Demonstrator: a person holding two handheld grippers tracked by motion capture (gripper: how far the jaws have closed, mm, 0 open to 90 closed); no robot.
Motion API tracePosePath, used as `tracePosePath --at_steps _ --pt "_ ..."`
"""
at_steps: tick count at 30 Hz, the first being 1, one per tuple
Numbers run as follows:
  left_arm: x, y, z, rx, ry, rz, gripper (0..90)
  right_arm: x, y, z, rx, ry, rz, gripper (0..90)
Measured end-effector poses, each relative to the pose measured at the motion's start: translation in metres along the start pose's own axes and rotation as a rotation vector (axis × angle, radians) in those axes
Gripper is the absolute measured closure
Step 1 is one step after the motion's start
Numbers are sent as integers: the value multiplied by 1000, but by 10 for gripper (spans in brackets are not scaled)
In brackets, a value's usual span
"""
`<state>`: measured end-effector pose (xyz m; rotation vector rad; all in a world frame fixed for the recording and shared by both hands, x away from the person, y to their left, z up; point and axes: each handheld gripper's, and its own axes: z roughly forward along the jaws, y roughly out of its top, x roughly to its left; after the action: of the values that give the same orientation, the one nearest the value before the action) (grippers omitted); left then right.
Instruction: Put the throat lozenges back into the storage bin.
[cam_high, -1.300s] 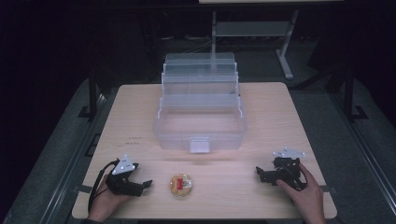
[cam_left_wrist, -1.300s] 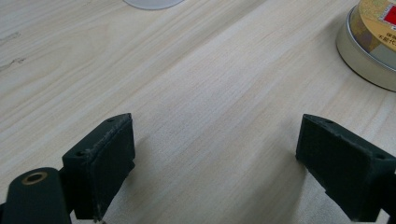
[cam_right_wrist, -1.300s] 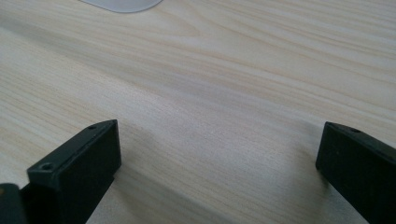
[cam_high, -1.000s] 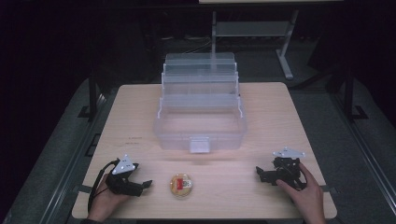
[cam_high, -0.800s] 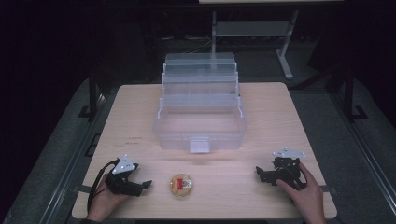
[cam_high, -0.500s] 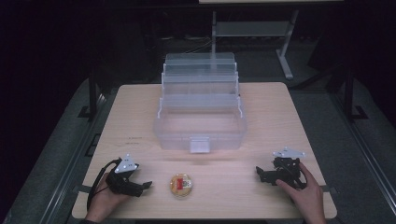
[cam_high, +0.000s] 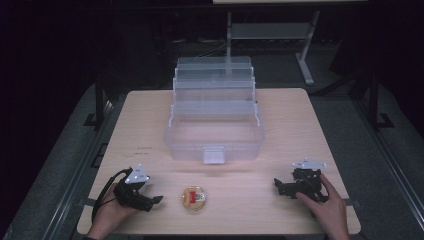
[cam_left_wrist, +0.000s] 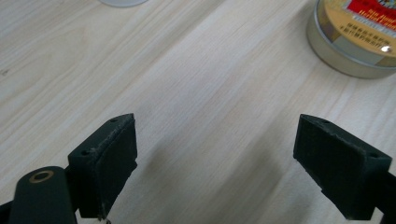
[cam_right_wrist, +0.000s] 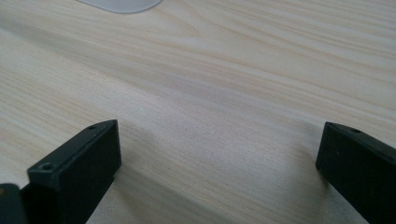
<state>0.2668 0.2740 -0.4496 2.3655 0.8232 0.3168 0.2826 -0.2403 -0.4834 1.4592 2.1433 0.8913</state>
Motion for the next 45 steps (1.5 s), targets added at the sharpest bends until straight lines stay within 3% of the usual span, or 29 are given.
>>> tracePosePath --at_steps 10,23,28,45 --pt "-5 14 -5 6 -31 9 129 0 0 0 -1 1 -2 0" --pt "-12 33 -6 27 -76 60 131 0 0 0 -1 0 -2 0" --pt "-15 40 -7 51 -66 89 131 0 0 0 -1 0 -2 0" --pt "-29 66 2 61 -113 152 131 0 0 0 -2 0 0 0"
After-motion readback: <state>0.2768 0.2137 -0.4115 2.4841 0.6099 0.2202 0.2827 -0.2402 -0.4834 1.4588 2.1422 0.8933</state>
